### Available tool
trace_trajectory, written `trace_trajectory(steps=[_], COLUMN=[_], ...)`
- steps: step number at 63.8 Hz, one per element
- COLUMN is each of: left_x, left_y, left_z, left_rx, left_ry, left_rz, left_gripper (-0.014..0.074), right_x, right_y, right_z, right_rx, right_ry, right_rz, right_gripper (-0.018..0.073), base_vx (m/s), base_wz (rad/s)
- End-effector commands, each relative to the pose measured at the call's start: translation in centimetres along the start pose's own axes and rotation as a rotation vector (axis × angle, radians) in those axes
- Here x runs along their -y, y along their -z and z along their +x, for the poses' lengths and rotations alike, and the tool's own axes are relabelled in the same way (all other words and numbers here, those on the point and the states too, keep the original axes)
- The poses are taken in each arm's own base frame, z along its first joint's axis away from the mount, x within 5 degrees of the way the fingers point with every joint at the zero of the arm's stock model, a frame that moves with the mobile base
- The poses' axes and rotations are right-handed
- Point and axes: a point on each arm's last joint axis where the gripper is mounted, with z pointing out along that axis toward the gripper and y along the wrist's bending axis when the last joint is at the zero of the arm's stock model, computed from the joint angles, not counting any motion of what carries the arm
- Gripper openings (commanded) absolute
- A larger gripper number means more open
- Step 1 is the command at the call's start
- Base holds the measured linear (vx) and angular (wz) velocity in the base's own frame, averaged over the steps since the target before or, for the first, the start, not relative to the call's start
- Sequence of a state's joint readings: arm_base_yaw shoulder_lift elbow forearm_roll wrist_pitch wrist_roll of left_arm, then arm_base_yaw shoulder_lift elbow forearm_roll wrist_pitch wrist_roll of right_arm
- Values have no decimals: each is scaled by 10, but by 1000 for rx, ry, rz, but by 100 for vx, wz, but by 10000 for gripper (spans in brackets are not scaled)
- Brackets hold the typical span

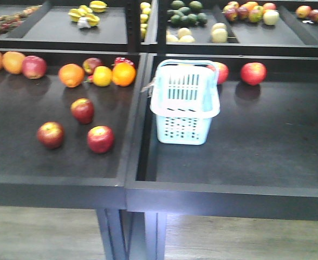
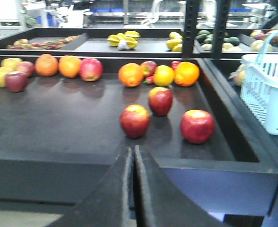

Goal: Pick three apples into basket with both arms
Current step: 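Turn the base and approach the table holding the light-blue basket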

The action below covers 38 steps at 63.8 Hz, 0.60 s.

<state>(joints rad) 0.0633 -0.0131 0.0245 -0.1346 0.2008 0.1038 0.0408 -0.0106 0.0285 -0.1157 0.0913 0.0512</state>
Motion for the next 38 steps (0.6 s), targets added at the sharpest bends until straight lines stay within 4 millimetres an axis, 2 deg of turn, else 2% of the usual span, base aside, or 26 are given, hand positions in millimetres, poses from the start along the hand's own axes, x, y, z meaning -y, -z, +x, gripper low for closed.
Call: trace_trajectory(steps=[1, 38], left_x=[-1, -1], left_y=[-1, -1], left_z=[1, 1], left_rx=[59, 59], left_ry=[10, 10], left_rz=[-3, -3], left_gripper=[-6, -6], right_x=[0, 0], right_y=[0, 0], right_z=[-2, -2], right_rx=[66, 66], right_ry=[16, 16], right_rz=[3, 3], right_gripper=[-1, -1], base_vx=[6, 9], base_wz=[-29, -22])
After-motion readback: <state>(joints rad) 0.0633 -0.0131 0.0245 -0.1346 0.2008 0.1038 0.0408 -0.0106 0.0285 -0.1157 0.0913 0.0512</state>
